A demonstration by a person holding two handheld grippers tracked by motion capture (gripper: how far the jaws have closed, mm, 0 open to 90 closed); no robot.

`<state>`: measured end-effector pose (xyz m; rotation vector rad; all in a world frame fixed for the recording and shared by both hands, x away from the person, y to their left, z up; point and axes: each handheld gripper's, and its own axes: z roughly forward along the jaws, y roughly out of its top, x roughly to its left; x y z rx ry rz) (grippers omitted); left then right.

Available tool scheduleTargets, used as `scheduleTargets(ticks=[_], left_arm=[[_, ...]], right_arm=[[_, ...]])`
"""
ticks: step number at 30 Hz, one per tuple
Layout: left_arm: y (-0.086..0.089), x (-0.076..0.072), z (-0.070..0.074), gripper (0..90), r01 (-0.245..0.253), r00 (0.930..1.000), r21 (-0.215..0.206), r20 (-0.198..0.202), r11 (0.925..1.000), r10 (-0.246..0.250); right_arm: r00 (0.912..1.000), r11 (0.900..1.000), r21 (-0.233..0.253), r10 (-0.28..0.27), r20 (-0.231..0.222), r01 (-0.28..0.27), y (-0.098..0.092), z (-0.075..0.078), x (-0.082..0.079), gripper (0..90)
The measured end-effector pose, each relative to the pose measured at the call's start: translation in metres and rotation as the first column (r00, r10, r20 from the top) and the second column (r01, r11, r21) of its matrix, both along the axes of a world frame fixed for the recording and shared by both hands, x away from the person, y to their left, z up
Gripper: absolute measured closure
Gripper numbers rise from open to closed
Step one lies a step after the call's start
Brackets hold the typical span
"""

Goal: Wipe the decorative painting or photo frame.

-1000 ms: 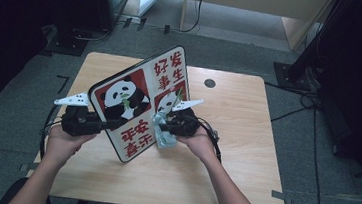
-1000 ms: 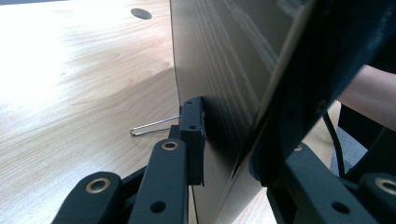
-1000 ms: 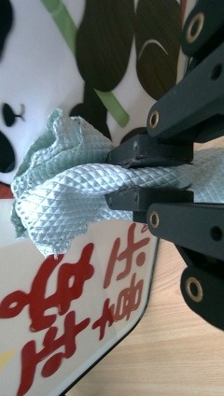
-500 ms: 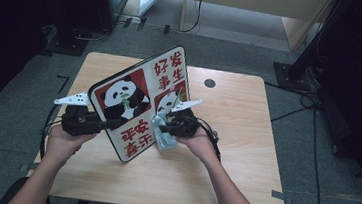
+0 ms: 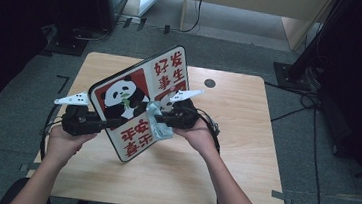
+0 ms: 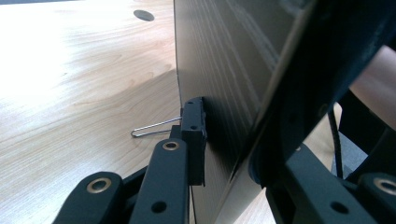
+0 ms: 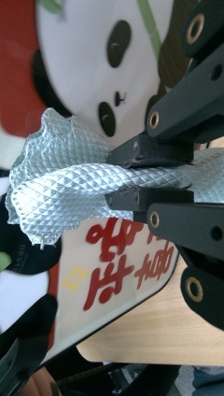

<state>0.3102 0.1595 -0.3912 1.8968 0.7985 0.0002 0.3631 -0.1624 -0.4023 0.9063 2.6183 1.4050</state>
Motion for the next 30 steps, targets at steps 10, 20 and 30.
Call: scheduleTargets(ticks=[10, 20, 30], left_arm=[[0.000, 0.000, -0.001, 75.8, -0.005, 1.0000, -0.013, -0.008, 0.9999, 0.005], [0.000, -0.002, 0.000, 76.3, -0.021, 0.9998, -0.008, 0.000, 0.9998, 0.021], [0.000, -0.003, -0.001, 76.2, -0.019, 0.9998, -0.012, 0.006, 0.9997, 0.019]], right_arm=[[0.9988, 0.999, 0.047, -0.015, 0.046, 0.013, -0.003, 0.036, 0.005, 81.1], [0.9935, 0.998, 0.061, 0.025, 0.111, -0.032, 0.010, 0.065, 0.007, 81.0], [0.9865, 0.986, 0.158, 0.021, 0.162, -0.047, 0.016, 0.084, 0.018, 81.0]])
